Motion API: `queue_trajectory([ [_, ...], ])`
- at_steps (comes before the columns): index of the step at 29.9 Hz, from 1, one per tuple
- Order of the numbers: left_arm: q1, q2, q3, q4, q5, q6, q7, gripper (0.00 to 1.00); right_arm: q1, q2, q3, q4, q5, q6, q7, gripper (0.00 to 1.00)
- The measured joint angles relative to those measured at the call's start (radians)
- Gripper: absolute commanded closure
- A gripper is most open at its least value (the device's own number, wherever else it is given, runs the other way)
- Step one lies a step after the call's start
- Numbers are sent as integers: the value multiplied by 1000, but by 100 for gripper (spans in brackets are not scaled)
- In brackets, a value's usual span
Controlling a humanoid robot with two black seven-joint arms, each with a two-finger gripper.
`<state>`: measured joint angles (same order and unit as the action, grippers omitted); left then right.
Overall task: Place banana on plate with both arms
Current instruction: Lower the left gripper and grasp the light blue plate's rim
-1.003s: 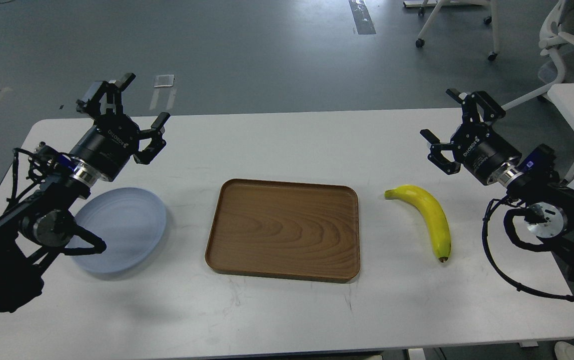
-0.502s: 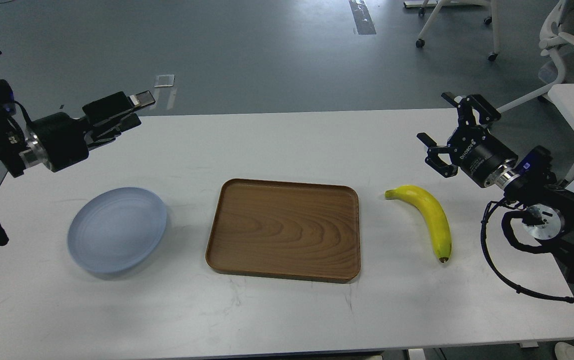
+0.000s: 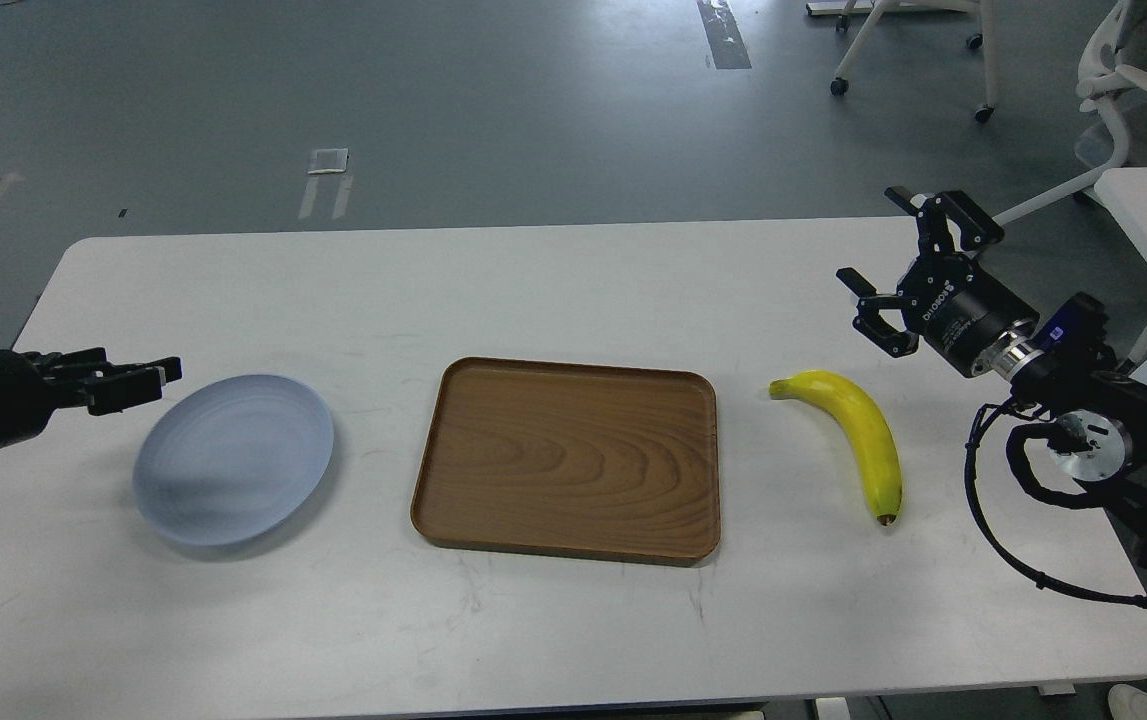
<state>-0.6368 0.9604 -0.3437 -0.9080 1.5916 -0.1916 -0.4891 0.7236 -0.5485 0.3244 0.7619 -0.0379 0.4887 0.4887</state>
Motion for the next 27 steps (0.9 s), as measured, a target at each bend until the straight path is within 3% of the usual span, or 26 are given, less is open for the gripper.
queue_trajectory([
  [10,51,-65,40,135,-38,4,0,3,-1,0,3,-1,0,0,0,0],
  [19,85,-104,41,169,-82,15,0,8,-3,0,3,-1,0,0,0,0],
  [22,91,-116,41,178,-107,15,0,17,-3,0,3,-1,0,0,0,1],
  [26,92,-120,42,184,-114,14,0,45,-7,0,3,-1,0,0,0,0],
  [27,92,-120,42,184,-114,14,0,48,-8,0,3,-1,0,0,0,0],
])
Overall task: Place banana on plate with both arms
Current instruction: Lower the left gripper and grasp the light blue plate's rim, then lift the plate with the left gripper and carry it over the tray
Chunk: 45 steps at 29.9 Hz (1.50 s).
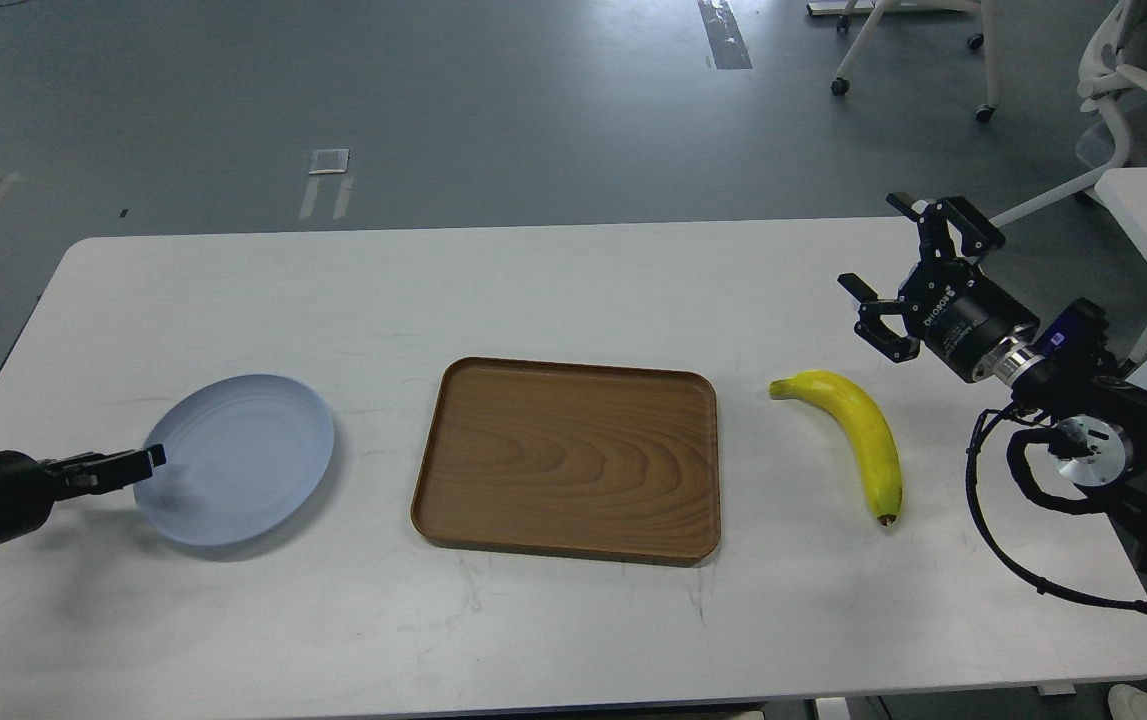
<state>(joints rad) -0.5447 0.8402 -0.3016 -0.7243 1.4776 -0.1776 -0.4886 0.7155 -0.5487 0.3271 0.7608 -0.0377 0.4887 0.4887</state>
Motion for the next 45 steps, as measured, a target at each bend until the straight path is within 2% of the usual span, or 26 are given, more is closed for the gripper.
queue_trajectory([
  [3,0,-1,1,2,0,0,0,52,-1,0,0,0,0,0,0,0],
  [6,0,-9,1,3,-1,0,0,66,-1,0,0,0,-1,0,0,0],
  [7,0,-11,1,3,-1,0,0,78,-2,0,0,0,-1,0,0,1],
  [9,0,-12,1,3,-1,0,0,89,-4,0,0,0,-1,0,0,1],
  [10,0,-12,1,3,-1,0,0,100,-5,0,0,0,-1,0,0,0],
  [23,-34,-1,-1,-39,0,0,0,100,-5,2,1,-1,-1,0,0,1],
  [31,-176,34,1,-157,1,-21,0,100,-5,1,0,-2,-1,0,0,0],
  [34,-248,29,1,-208,6,-67,0,100,-5,1,0,-2,-1,0,0,0],
  [40,-327,-82,9,-259,20,-105,0,100,-5,1,0,-1,-1,0,0,0],
  [45,-387,-187,92,-255,38,-105,0,100,-5,0,1,-1,-1,0,0,1],
])
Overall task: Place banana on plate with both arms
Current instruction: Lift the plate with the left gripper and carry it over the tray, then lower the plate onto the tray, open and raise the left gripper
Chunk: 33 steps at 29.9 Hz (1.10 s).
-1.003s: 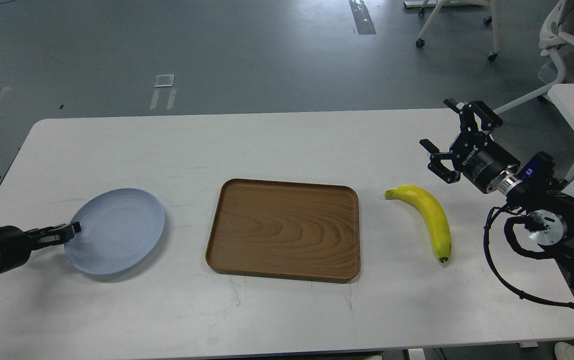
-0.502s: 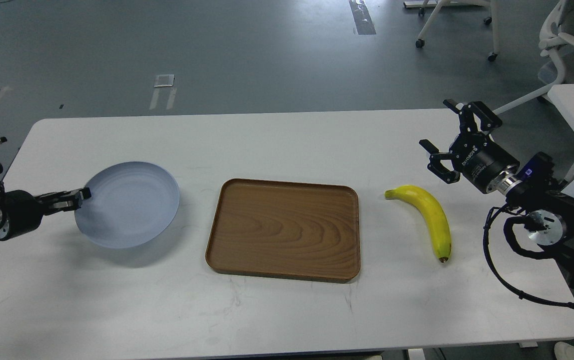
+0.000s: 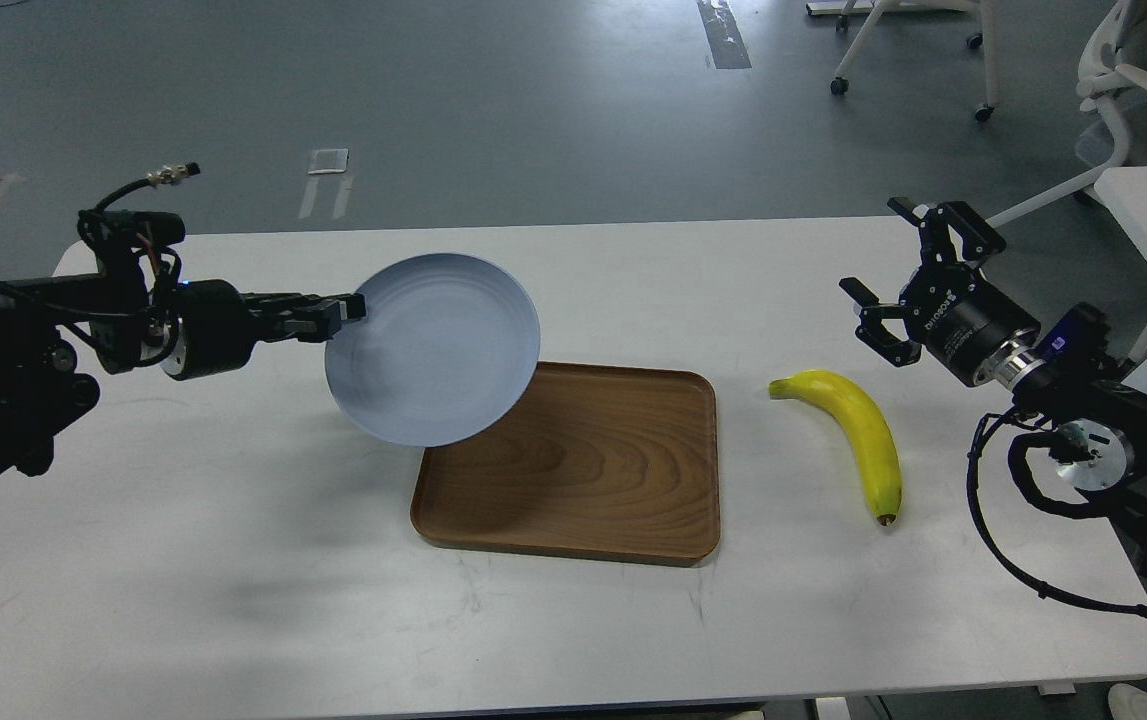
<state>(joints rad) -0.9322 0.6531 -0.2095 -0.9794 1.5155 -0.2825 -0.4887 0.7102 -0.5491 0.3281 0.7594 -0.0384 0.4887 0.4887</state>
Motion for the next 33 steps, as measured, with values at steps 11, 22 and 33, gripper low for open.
queue_trajectory([
  [11,-18,-212,73,122,14,7,25,100,0,-1,-1,-2,0,0,0,0],
  [22,-11,-310,157,218,15,39,24,100,0,0,0,-2,0,0,0,0],
  [33,-1,-358,161,286,14,54,24,100,-1,0,0,-2,0,0,0,0],
])
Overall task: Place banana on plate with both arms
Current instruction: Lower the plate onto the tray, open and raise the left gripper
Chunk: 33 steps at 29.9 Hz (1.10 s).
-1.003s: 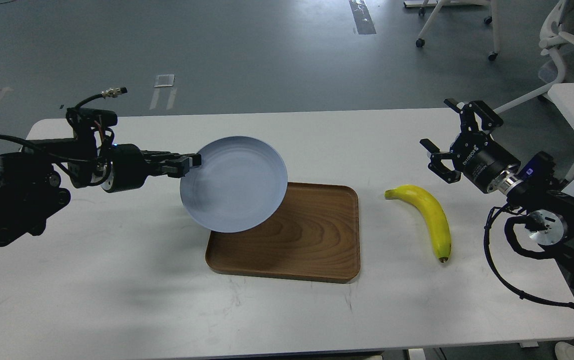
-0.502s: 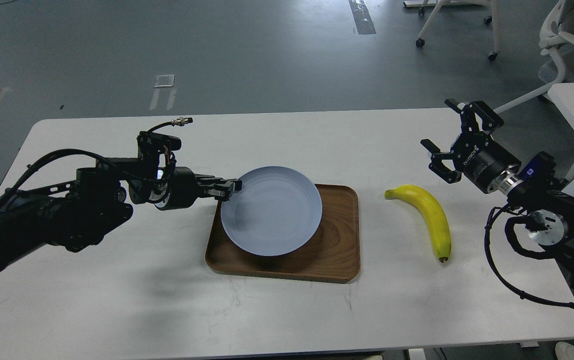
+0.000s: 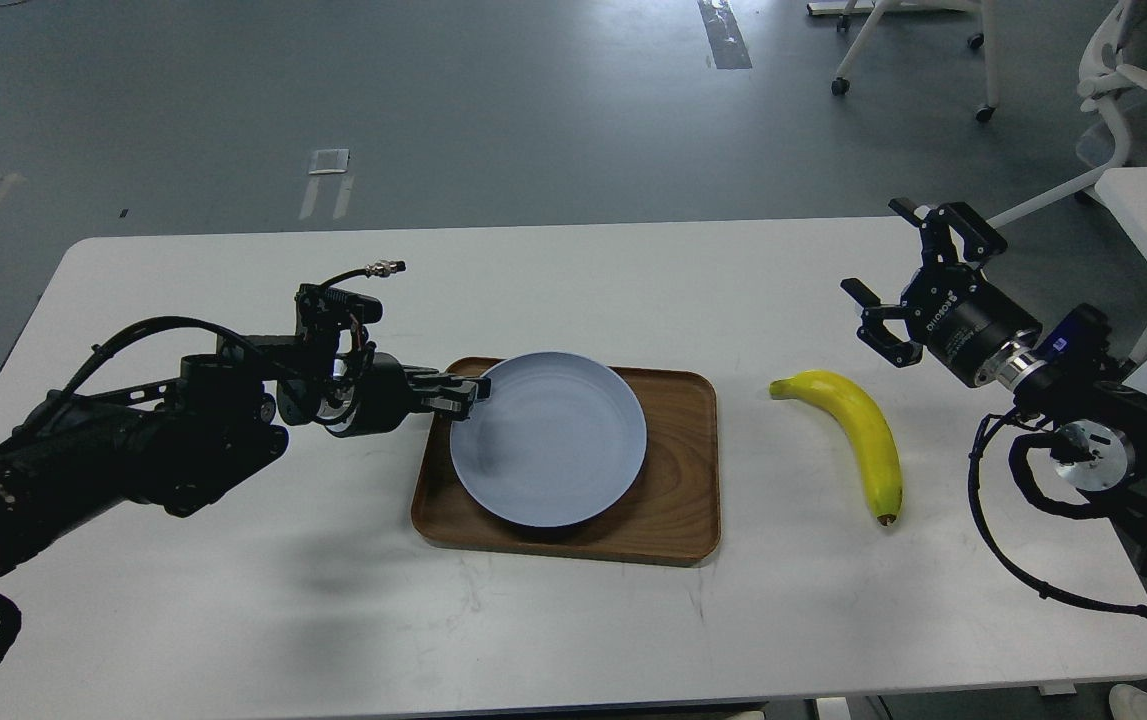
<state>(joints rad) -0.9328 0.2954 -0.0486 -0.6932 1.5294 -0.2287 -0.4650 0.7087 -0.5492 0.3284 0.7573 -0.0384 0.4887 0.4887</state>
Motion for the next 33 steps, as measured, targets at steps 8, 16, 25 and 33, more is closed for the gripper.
queue_trajectory([
  [8,1,-31,1,25,0,0,3,100,-2,0,-2,1,0,0,0,0],
  [16,-1,-51,1,37,-1,-1,8,100,-3,0,-3,0,0,0,0,0],
  [25,-4,-66,1,44,-12,-1,21,21,-5,0,-3,0,0,0,0,0],
  [33,-32,-56,-13,31,-73,0,10,3,0,-28,-5,6,-14,0,0,0],
])
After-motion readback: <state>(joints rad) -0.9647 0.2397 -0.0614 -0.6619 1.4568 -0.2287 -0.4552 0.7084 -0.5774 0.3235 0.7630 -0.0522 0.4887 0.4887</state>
